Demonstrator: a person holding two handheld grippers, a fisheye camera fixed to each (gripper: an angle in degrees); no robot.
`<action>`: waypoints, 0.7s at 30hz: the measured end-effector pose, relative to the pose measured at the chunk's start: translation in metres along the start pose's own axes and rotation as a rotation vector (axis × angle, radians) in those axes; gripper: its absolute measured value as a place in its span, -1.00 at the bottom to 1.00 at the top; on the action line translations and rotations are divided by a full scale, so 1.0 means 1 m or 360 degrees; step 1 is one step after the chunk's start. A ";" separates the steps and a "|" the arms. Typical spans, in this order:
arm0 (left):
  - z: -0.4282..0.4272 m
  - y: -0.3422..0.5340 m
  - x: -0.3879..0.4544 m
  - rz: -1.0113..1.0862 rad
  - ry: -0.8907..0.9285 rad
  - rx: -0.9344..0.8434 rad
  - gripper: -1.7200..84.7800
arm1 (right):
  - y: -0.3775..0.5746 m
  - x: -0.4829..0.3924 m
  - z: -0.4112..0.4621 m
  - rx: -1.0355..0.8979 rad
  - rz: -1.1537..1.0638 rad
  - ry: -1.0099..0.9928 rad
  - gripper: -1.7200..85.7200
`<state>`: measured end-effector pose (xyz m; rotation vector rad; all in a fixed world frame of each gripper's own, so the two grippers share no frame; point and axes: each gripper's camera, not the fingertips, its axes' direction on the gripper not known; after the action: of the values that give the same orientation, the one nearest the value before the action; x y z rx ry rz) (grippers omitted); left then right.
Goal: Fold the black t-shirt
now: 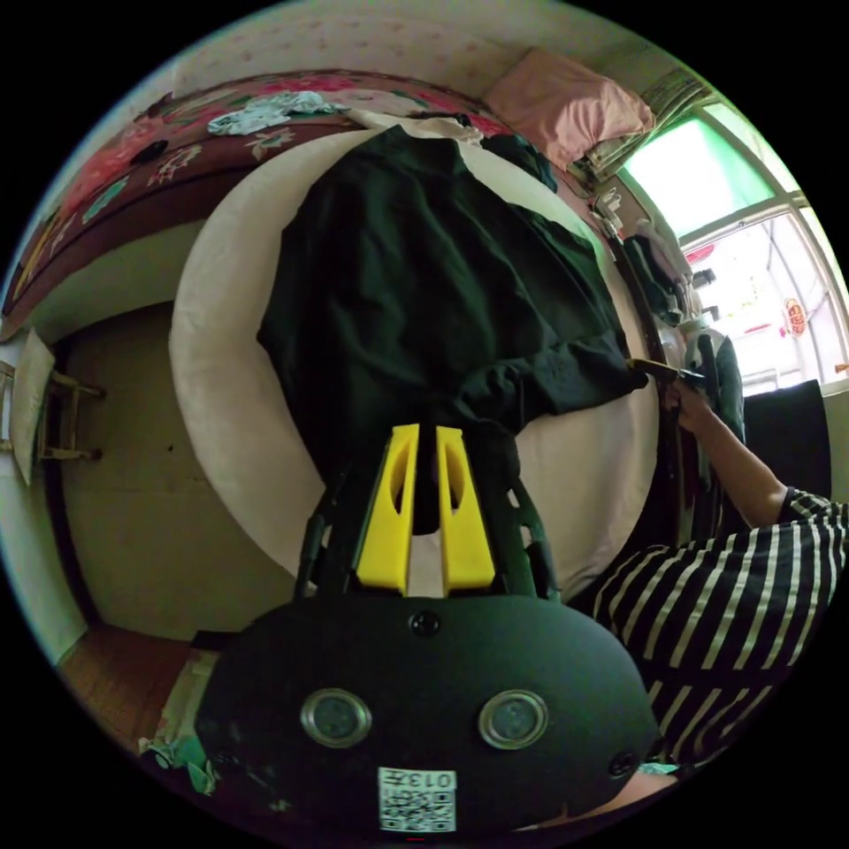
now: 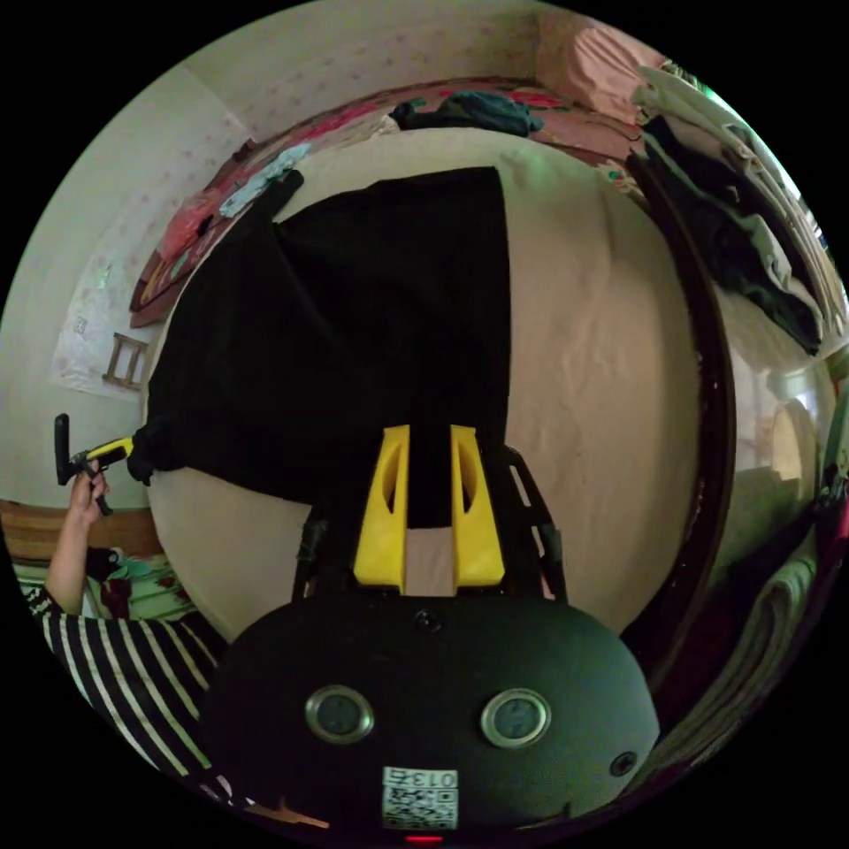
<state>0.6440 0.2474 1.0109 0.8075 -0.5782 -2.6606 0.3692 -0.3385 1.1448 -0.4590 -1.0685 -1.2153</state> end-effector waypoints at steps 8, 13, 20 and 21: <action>0.030 -0.014 0.003 0.0070 -0.0069 -0.0129 -0.81 | 0.006 -0.017 0.002 -0.0017 -0.0037 0.0123 -0.89; 0.012 -0.025 0.012 0.0133 -0.0138 -0.0155 -0.91 | 0.019 -0.045 -0.022 0.0098 -0.0211 0.0325 -0.92; -0.056 -0.020 0.015 0.0361 0.0011 -0.0074 -0.93 | 0.081 -0.035 -0.117 0.0437 -0.0198 0.0067 -0.93; -0.066 -0.017 0.017 0.0413 0.0050 -0.0086 -0.94 | 0.097 -0.031 -0.134 0.0478 -0.0191 0.0033 -0.93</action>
<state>0.6663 0.2364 0.9448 0.7059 -0.5595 -2.4125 0.5139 -0.3940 1.0786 -0.1522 -1.2507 -1.1370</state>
